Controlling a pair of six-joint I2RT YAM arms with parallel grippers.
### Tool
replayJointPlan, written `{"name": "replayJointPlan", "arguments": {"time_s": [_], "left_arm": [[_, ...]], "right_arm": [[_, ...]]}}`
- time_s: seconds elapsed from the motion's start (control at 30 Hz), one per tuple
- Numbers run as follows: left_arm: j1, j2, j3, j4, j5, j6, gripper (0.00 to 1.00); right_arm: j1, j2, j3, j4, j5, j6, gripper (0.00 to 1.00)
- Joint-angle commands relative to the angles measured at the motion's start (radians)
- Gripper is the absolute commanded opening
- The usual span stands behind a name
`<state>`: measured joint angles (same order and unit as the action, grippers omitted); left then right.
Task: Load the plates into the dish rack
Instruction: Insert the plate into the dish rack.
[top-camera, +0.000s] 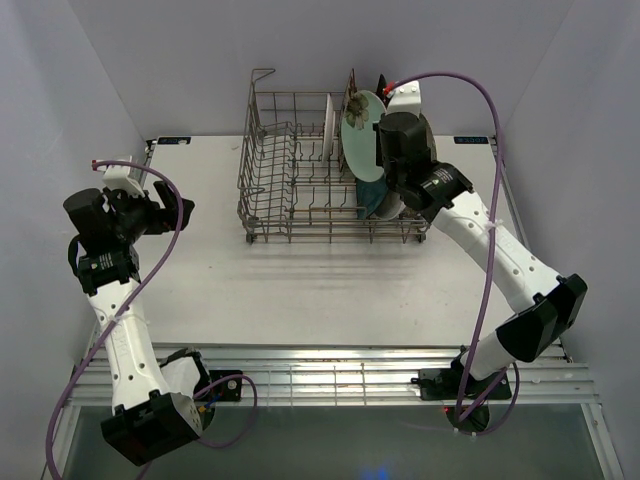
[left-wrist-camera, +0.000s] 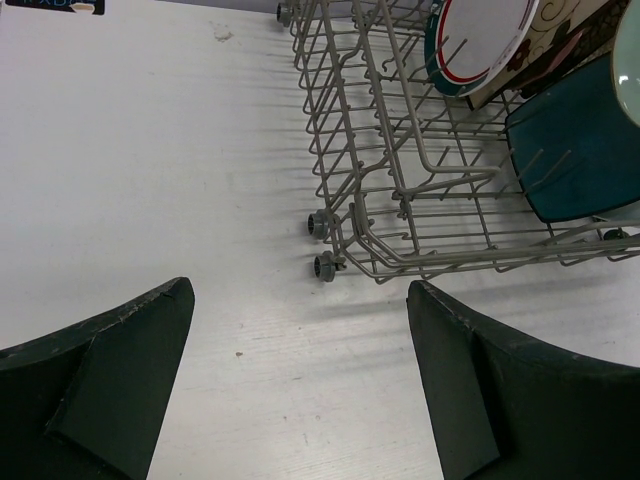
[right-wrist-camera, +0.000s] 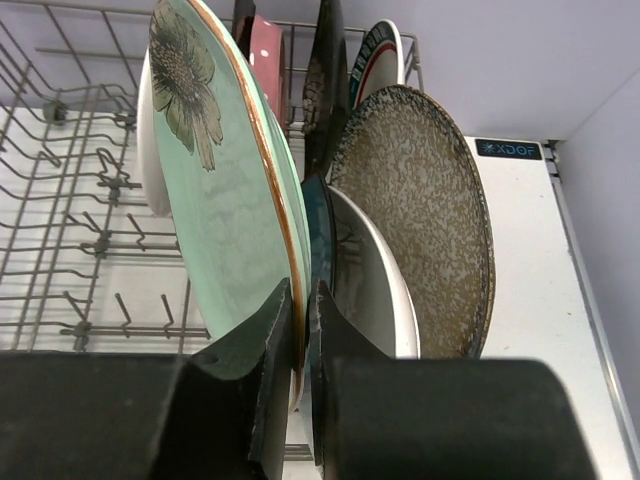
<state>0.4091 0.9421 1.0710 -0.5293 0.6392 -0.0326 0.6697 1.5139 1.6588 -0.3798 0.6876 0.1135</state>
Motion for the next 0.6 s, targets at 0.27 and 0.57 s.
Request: {"name": "replayJointPlan", "arguments": {"time_s": [0.27, 0.57], "left_arm": [[0.000, -0.020, -0.008, 0.018, 0.008, 0.011, 0.98], [0.000, -0.019, -0.014, 0.017, 0.022, 0.013, 0.98]], "right_arm": [[0.062, 0.037, 0.075, 0.134, 0.269, -0.063, 0.08], [0.094, 0.109, 0.114, 0.071, 0.368, -0.078, 0.08]]}}
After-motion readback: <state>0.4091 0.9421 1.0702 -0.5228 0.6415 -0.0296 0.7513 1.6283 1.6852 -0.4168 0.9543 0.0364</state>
